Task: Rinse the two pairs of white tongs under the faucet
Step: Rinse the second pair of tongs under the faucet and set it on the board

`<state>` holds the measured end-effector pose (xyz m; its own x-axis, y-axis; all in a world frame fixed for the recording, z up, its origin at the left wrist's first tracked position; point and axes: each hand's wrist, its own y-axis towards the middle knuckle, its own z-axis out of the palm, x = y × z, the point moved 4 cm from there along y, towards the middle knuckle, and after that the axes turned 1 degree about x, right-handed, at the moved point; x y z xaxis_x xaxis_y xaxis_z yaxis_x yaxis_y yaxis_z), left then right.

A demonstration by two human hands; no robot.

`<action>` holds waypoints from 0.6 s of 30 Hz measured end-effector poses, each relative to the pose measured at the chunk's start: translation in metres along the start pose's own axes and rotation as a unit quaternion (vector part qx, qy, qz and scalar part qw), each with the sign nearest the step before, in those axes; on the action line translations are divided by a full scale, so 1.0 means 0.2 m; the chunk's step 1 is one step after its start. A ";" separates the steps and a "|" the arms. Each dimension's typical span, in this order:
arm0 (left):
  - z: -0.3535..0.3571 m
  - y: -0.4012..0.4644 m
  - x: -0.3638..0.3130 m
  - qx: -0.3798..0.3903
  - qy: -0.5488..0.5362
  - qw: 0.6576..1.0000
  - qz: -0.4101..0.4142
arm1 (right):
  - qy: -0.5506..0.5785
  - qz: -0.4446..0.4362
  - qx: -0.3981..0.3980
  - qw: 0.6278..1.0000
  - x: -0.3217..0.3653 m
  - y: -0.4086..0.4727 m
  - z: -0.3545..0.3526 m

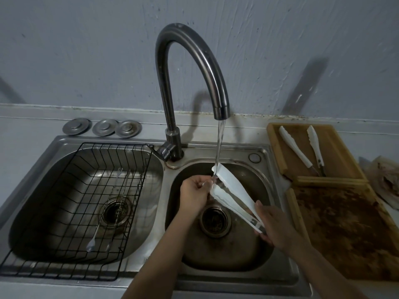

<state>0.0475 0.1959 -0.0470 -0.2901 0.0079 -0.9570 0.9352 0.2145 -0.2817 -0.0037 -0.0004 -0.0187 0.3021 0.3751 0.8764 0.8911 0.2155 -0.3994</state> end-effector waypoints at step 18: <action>-0.02 0.01 -0.04 0.151 -0.048 0.984 -0.084 | -0.034 0.068 0.010 0.997 0.01 0.02 -0.06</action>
<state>0.0510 0.1998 -0.0395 -0.4387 -0.0979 -0.8933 0.8976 -0.0947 -0.4305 0.0037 -0.0092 -0.0159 0.3959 0.4620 0.7936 0.8365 0.1752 -0.5192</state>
